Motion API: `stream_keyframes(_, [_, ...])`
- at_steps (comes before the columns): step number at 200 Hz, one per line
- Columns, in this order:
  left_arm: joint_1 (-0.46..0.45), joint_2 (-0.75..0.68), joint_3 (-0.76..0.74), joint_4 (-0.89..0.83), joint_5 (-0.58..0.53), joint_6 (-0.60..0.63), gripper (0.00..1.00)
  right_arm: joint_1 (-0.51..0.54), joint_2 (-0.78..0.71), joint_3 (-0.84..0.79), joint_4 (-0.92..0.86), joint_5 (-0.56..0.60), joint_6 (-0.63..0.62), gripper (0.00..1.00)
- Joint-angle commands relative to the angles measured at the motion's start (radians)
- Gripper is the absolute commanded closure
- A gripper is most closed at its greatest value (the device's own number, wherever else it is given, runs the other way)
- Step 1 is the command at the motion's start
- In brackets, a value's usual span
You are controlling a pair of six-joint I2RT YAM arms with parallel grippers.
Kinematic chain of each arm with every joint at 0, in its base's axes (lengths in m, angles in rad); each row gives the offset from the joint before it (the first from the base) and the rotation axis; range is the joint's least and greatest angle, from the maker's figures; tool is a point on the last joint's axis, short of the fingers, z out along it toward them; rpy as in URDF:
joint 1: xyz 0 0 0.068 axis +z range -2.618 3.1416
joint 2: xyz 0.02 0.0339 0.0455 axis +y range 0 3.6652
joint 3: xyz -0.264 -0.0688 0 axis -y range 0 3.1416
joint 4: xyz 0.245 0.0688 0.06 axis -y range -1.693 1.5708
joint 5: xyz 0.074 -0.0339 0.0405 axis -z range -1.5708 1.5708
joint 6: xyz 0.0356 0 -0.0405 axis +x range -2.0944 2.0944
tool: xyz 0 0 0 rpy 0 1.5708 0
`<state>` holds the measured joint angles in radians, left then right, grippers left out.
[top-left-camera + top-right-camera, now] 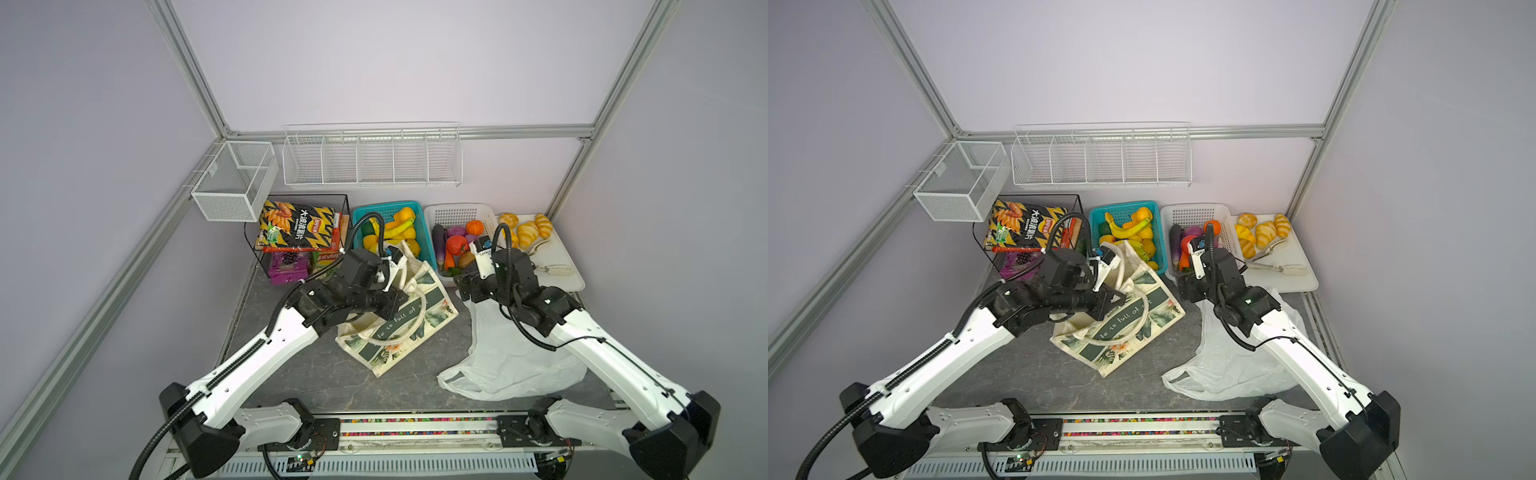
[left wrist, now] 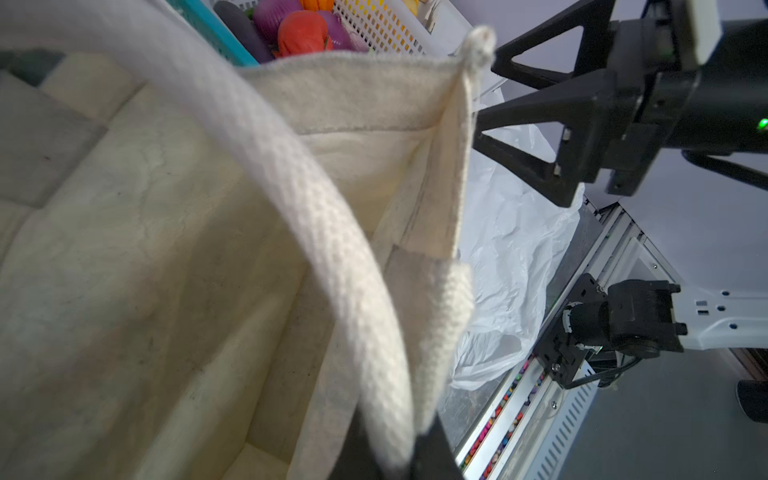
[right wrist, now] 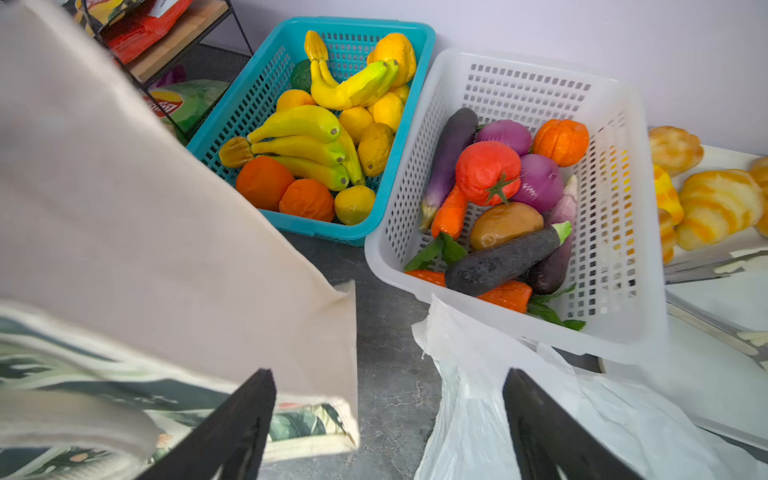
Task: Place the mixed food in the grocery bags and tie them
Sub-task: 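Lift the tote bag with the left gripper and carry it toward the right gripper, then grasp the tote bag's other handle with the right gripper, holding it open with both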
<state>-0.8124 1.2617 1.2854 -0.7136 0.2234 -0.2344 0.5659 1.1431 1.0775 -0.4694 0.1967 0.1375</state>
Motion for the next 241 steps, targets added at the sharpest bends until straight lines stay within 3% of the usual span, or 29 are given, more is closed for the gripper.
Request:
stream_keyframes(1, [-0.017, 0.055, -0.012, 0.189, 0.090, -0.089, 0.99, -0.009, -0.036, 0.015, -0.029, 0.036, 0.003, 0.11])
stream_keyframes(29, [-0.021, 0.107, -0.021, 0.283, 0.184, -0.121, 0.92, -0.011, -0.061, 0.010, -0.021, -0.021, 0.033, 0.11])
stream_keyframes(106, [-0.022, 0.177, -0.037, 0.362, 0.268, -0.158, 0.81, -0.008, -0.140, -0.034, 0.125, -0.270, 0.068, 0.08])
stream_keyframes(153, [-0.022, 0.194, -0.041, 0.391, 0.299, -0.175, 0.83, -0.009, -0.075, -0.043, 0.084, -0.166, 0.089, 0.00])
stream_keyframes(241, [-0.015, 0.205, -0.035, 0.451, 0.343, -0.240, 0.88, -0.009, -0.077, -0.108, 0.062, -0.097, 0.074, 0.11])
